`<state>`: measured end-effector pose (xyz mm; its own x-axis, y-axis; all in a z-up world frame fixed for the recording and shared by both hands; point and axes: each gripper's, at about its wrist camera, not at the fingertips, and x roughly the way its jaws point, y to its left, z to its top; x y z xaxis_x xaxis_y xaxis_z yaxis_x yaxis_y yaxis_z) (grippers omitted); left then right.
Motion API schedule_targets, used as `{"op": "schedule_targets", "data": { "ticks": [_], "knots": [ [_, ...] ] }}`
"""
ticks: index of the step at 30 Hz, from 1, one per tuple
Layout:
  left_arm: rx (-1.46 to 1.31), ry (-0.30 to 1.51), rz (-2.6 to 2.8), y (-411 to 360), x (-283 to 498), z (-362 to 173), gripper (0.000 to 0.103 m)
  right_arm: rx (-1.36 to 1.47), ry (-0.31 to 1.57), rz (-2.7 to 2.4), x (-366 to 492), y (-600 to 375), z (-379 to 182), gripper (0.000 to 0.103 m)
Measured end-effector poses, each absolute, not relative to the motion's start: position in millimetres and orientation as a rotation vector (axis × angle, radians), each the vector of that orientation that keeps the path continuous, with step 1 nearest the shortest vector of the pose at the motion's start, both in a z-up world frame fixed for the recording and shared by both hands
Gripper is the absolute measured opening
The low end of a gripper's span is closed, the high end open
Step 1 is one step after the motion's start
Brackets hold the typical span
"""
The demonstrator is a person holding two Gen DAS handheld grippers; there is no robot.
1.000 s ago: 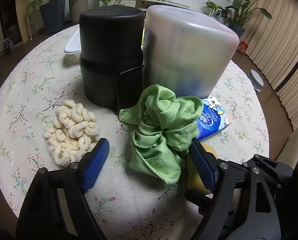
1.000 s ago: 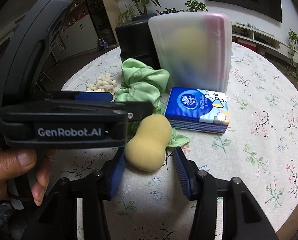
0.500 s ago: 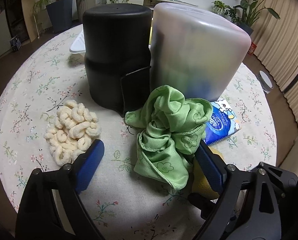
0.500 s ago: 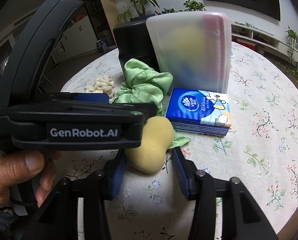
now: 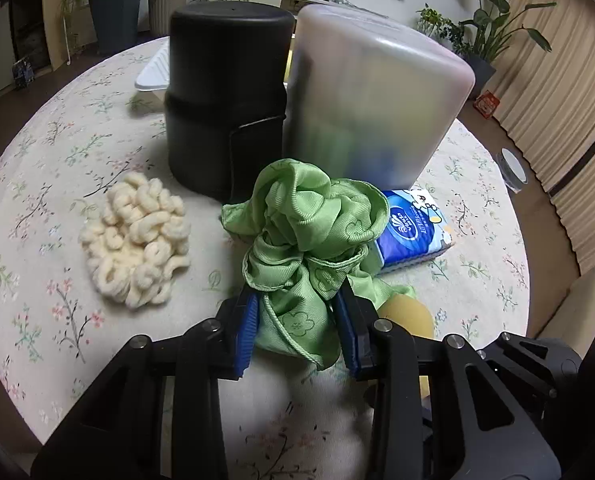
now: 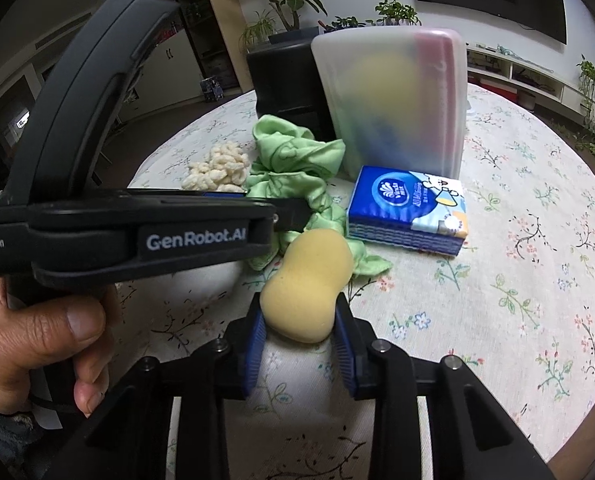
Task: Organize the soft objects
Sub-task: 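Grasp the green cloth scrunchie with the left tool while the right tool grasps the beige peanut-shaped sponge, then carry the green scrunchie and beige sponge over the white tray with both tools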
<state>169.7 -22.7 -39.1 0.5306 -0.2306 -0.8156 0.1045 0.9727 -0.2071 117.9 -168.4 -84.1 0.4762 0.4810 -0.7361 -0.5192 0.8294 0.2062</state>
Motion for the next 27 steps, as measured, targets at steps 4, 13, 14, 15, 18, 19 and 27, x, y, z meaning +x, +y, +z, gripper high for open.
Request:
{"op": "schedule_targets", "data": {
  "ticks": [4, 13, 14, 15, 18, 19, 27],
  "knots": [
    [-0.154, 0.983, -0.199, -19.2, 160.4, -37.2, 0.032, -0.052, 0.883, 0.616, 108.9, -173.9, -82.5, 0.034],
    [-0.185, 0.97, -0.199, 0.1, 136.1, -30.5, 0.032, -0.046, 0.881, 0.614, 97.8, -182.5, -75.3, 0.034],
    [-0.187, 0.971, -0.199, 1.3, 135.3, -28.5, 0.032, -0.047, 0.881, 0.614, 96.4, -183.2, -74.0, 0.034],
    [-0.189, 0.971, -0.198, 2.9, 132.3, -28.2, 0.032, -0.047, 0.88, 0.613, 94.8, -184.3, -73.1, 0.034],
    [-0.192, 0.974, -0.2, 4.6, 125.3, -25.5, 0.032, -0.044, 0.879, 0.608, 91.2, -188.7, -71.1, 0.034],
    [-0.193, 0.974, -0.201, 5.9, 122.5, -25.2, 0.032, -0.042, 0.879, 0.606, 91.0, -190.4, -70.4, 0.034],
    [-0.204, 0.96, -0.186, 16.4, 108.6, -17.8, 0.032, -0.026, 0.872, 0.577, 93.3, -208.7, -64.1, 0.034]
  ]
}}
